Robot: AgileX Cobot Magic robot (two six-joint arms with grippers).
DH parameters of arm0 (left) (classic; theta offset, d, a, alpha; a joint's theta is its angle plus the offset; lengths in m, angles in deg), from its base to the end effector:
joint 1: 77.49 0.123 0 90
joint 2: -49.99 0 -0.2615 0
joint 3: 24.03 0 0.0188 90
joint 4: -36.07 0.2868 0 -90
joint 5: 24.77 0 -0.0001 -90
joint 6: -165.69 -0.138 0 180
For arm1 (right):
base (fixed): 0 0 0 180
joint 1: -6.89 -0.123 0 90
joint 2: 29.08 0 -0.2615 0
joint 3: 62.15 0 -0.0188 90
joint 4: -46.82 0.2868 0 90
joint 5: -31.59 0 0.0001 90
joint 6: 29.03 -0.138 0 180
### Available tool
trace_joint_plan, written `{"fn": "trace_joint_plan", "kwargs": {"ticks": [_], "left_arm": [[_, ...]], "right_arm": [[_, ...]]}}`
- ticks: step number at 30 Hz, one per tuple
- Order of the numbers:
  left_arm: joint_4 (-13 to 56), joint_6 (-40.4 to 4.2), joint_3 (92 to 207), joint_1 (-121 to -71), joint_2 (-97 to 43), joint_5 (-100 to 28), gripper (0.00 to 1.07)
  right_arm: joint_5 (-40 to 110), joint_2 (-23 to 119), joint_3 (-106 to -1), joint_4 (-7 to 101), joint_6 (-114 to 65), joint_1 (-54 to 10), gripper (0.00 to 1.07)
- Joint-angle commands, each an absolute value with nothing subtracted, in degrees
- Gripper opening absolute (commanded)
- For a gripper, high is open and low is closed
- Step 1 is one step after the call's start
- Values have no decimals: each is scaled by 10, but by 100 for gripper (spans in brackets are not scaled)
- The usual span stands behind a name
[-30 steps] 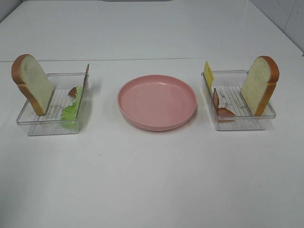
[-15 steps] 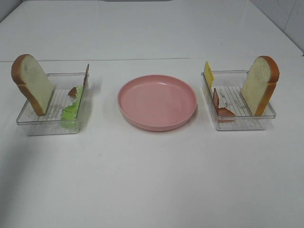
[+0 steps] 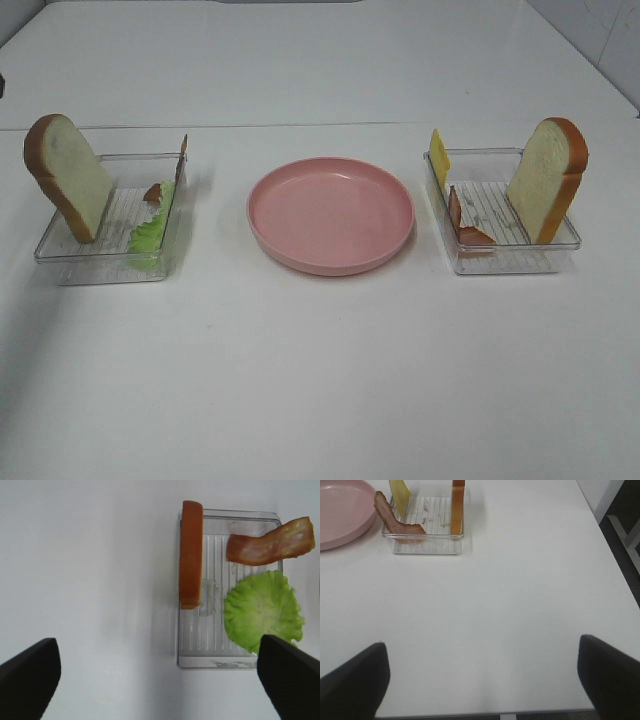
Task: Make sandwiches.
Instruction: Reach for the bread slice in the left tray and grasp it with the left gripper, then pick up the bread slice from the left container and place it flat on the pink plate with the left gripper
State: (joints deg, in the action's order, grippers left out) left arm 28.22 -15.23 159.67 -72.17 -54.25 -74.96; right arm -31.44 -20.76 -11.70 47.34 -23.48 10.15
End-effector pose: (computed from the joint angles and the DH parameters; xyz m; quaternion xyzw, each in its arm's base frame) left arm 0.4168 0.0243 0.2230 -0.0662 0.9635 -0.0481 0.2551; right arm 0.0939 -0.0042 0.2528 -0.0176 0.8736 -0.0328 0.4852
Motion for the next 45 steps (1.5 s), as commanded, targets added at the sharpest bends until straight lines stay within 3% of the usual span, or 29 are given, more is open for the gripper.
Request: {"fn": "trace_joint_plan", "kwargs": {"ticks": [1, 18, 24, 26, 27, 28, 29, 30, 31, 32, 33, 34, 35, 37, 45], "left_arm": [[231, -183, 1640, -721, -605, -734, 100], [200, -206, 1771, -738, -799, -728, 99], [181, -218, 1772, -749, -828, -708, 93], [182, -218, 1772, -753, -828, -708, 81], [182, -218, 1772, -753, -828, -708, 81], [182, -216, 1772, -753, -828, -708, 67], [182, -216, 1772, -753, -828, -708, 67], [182, -216, 1772, -753, -828, -708, 60], [183, -216, 1772, -753, -828, -708, 43], [183, -216, 1772, -753, -828, -708, 43], [184, -216, 1772, -753, -827, -708, 33], [184, -216, 1772, -753, -825, -708, 15], [184, -216, 1772, -753, -825, -708, 15], [184, -216, 1772, -753, -823, -709, 0], [186, -214, 1773, -753, -810, -735, 0]], "right_arm": [[-313, -226, -116, 468, -231, 106, 99], [-313, -226, -116, 468, -231, 106, 99], [-313, -225, -116, 468, -231, 106, 99], [-313, -225, -116, 468, -231, 106, 99], [-313, -225, -116, 468, -231, 106, 99], [-313, -225, -116, 468, -231, 106, 99], [-313, -225, -116, 468, -231, 106, 99], [-313, -225, -116, 468, -231, 106, 99], [-313, -225, -116, 468, -231, 106, 99], [-313, -225, -116, 468, -231, 106, 99], [-313, -225, -116, 468, -231, 106, 99], [-313, -225, -116, 468, -231, 106, 99], [-313, -225, -116, 468, -231, 106, 99], [-313, -225, -116, 468, -231, 106, 99], [-313, -225, -116, 468, -231, 106, 99]]}}
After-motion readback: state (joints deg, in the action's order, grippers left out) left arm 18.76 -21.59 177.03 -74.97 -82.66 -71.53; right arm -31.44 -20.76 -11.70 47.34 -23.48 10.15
